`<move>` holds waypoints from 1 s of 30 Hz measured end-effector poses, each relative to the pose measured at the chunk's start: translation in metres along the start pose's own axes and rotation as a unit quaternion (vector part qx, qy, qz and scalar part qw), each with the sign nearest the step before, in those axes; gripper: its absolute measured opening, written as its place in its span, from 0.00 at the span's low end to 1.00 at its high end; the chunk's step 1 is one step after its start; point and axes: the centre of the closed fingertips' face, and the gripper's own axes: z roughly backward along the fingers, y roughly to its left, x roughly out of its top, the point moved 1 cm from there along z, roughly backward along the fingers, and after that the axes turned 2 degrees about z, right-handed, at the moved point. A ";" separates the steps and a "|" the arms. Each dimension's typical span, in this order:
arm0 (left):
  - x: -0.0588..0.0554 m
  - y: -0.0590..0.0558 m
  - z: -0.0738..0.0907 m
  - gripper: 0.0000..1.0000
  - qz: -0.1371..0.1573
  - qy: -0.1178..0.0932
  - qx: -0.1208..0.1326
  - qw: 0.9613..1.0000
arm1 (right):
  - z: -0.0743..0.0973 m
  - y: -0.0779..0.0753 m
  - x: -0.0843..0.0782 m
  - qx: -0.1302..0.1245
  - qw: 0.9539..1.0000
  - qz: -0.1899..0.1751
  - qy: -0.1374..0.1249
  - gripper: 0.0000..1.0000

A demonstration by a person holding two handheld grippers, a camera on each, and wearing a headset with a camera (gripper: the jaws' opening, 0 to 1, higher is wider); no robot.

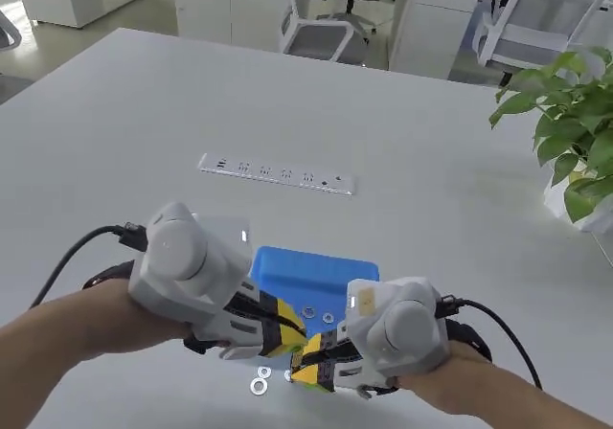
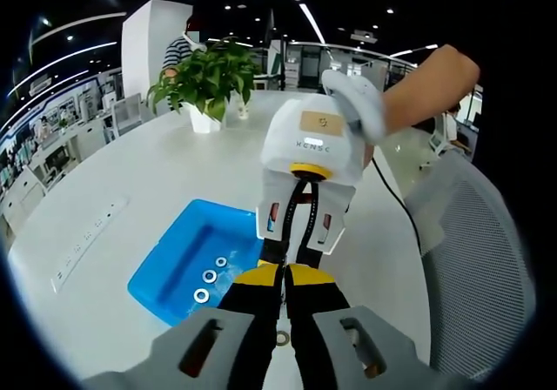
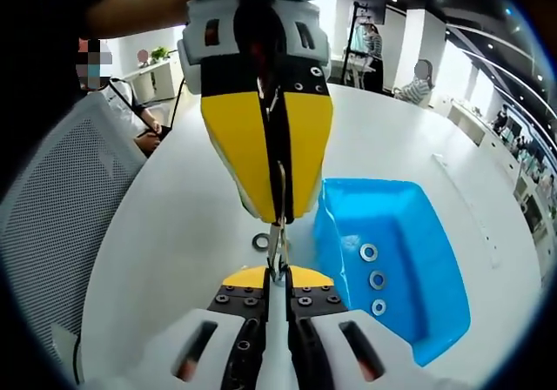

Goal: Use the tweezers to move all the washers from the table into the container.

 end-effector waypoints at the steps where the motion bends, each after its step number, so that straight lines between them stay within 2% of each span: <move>1: 0.000 0.000 0.000 0.05 0.000 0.000 0.000 1.000 | 0.000 0.000 0.000 0.000 1.000 -0.003 -0.001 0.07; 9: 0.000 -0.001 0.000 0.05 -0.006 0.003 -0.003 1.000 | 0.000 0.002 0.000 -0.001 1.000 -0.018 -0.011 0.06; 16: -0.001 -0.003 -0.001 0.05 -0.010 0.005 -0.007 1.000 | 0.000 0.003 0.000 0.007 1.000 0.003 -0.008 0.09; 30: -0.001 -0.002 0.001 0.05 -0.008 0.006 -0.007 1.000 | -0.004 0.003 0.002 0.013 1.000 0.013 -0.004 0.09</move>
